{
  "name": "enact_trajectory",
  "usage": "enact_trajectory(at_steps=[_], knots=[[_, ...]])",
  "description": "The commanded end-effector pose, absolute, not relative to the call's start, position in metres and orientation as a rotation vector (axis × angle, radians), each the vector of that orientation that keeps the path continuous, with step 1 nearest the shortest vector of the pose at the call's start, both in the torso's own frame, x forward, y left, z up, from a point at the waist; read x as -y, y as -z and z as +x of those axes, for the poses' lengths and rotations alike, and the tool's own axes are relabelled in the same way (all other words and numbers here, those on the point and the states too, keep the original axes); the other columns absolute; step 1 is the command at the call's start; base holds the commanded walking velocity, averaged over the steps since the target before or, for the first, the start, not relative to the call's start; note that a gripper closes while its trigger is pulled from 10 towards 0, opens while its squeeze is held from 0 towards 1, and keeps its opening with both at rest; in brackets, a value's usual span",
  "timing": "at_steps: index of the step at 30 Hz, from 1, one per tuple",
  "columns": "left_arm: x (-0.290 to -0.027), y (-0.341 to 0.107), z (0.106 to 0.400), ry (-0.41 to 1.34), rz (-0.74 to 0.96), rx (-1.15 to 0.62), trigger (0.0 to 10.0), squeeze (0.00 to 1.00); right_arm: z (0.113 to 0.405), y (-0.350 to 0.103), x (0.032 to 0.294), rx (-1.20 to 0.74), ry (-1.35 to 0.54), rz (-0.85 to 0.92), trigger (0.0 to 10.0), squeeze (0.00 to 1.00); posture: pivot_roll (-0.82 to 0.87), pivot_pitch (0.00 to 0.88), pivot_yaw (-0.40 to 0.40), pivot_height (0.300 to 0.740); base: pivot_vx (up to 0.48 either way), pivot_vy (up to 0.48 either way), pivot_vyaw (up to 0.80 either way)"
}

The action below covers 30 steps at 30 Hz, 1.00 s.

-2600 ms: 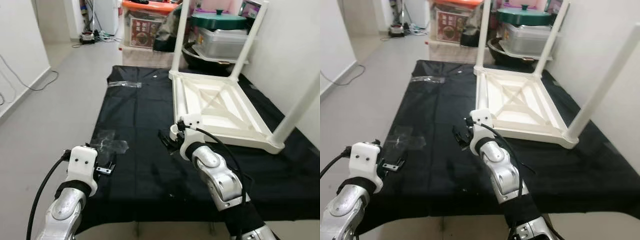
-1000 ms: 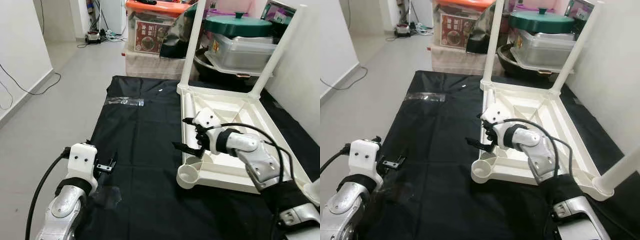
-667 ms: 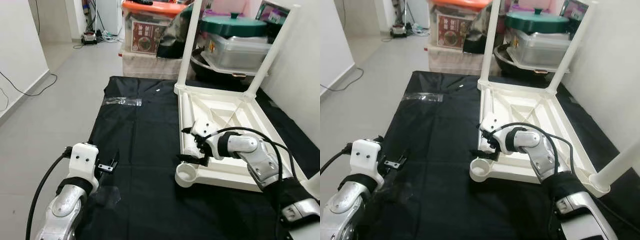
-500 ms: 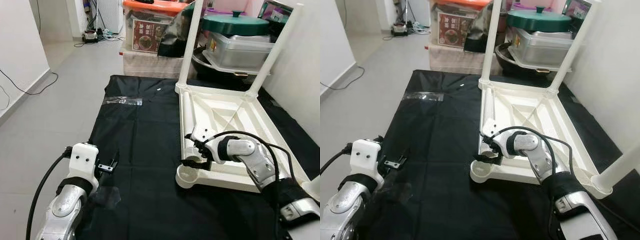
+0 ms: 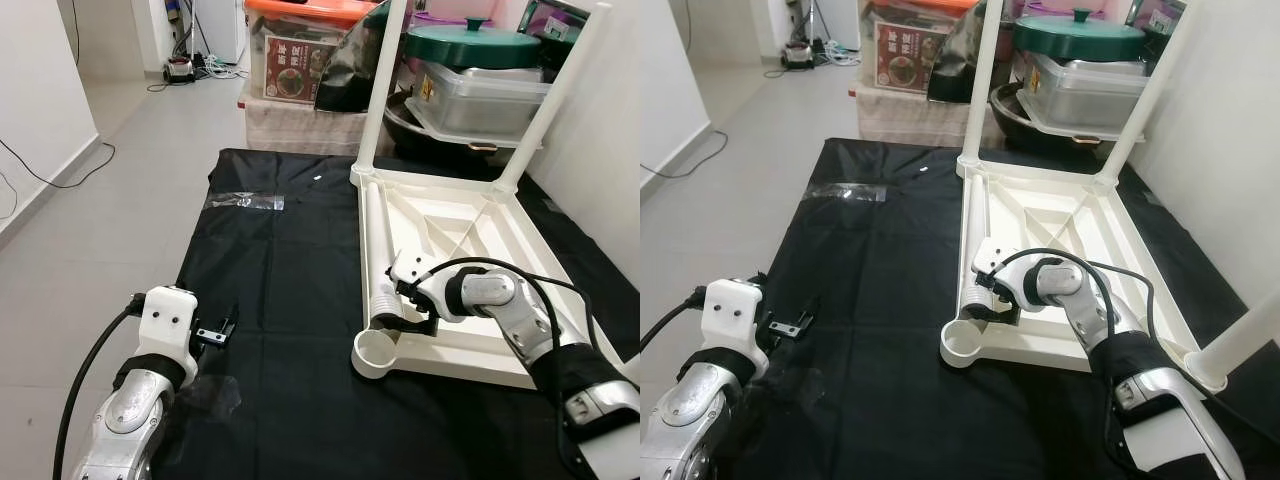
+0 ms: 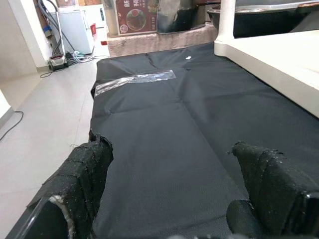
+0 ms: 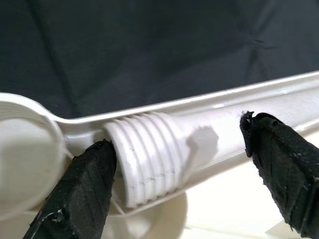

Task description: Building children table

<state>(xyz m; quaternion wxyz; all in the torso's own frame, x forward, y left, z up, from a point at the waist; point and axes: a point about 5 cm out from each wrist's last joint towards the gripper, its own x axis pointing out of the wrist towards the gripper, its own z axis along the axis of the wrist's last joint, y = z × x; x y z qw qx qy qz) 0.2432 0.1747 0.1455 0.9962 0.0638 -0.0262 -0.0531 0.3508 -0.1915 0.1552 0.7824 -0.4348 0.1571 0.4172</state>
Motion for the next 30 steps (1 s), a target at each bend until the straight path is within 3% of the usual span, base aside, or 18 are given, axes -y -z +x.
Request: enact_trajectory(at_steps=[1, 8, 10, 18, 23, 24, 25, 26, 30], knots=[[-0.174, -0.143, 0.244, 0.117, 0.139, 0.045, 10.0, 0.00, 0.352, -0.156, 0.192, -0.342, -0.894, -0.965, 10.0, 0.00, 0.09, 0.000, -0.109, 0.740, 0.000, 0.000, 0.00], [-0.172, -0.142, 0.244, 0.111, 0.141, 0.045, 10.0, 0.00, 0.379, -0.175, 0.196, -0.188, -0.455, -0.975, 10.0, 0.00, 0.10, 0.000, -0.122, 0.740, 0.000, 0.000, 0.00], [-0.172, -0.142, 0.244, 0.111, 0.141, 0.045, 10.0, 0.00, 0.379, -0.175, 0.196, -0.188, -0.455, -0.975, 10.0, 0.00, 0.10, 0.000, -0.122, 0.740, 0.000, 0.000, 0.00], [-0.173, -0.142, 0.242, 0.111, 0.145, 0.040, 10.0, 0.00, 0.379, -0.198, 0.208, -0.014, -0.119, -0.774, 10.0, 0.00, 0.09, 0.000, -0.113, 0.740, 0.000, 0.000, 0.00], [-0.173, -0.141, 0.243, 0.114, 0.147, 0.037, 10.0, 0.00, 0.376, -0.191, 0.208, -0.006, -0.073, -0.709, 10.0, 0.00, 0.09, 0.000, -0.107, 0.740, 0.000, 0.000, 0.00], [-0.173, -0.141, 0.243, 0.116, 0.148, 0.037, 10.0, 0.00, 0.375, -0.182, 0.202, -0.022, -0.098, -0.682, 1.7, 0.00, 0.09, 0.000, -0.110, 0.740, 0.000, 0.000, 0.00], [-0.173, -0.141, 0.243, 0.116, 0.148, 0.037, 10.0, 0.00, 0.375, -0.182, 0.202, -0.022, -0.098, -0.682, 1.7, 0.00, 0.09, 0.000, -0.110, 0.740, 0.000, 0.000, 0.00], [-0.172, -0.141, 0.244, 0.116, 0.150, 0.037, 10.0, 0.00, 0.375, -0.173, 0.194, -0.037, -0.117, -0.663, 0.0, 0.00, 0.10, 0.000, -0.117, 0.740, 0.000, 0.000, 0.00], [-0.172, -0.141, 0.245, 0.105, 0.154, 0.038, 10.0, 0.00, 0.378, -0.160, 0.175, -0.032, -0.135, -0.639, 0.0, 0.00, 0.10, 0.000, -0.118, 0.740, 0.000, 0.000, 0.00]])
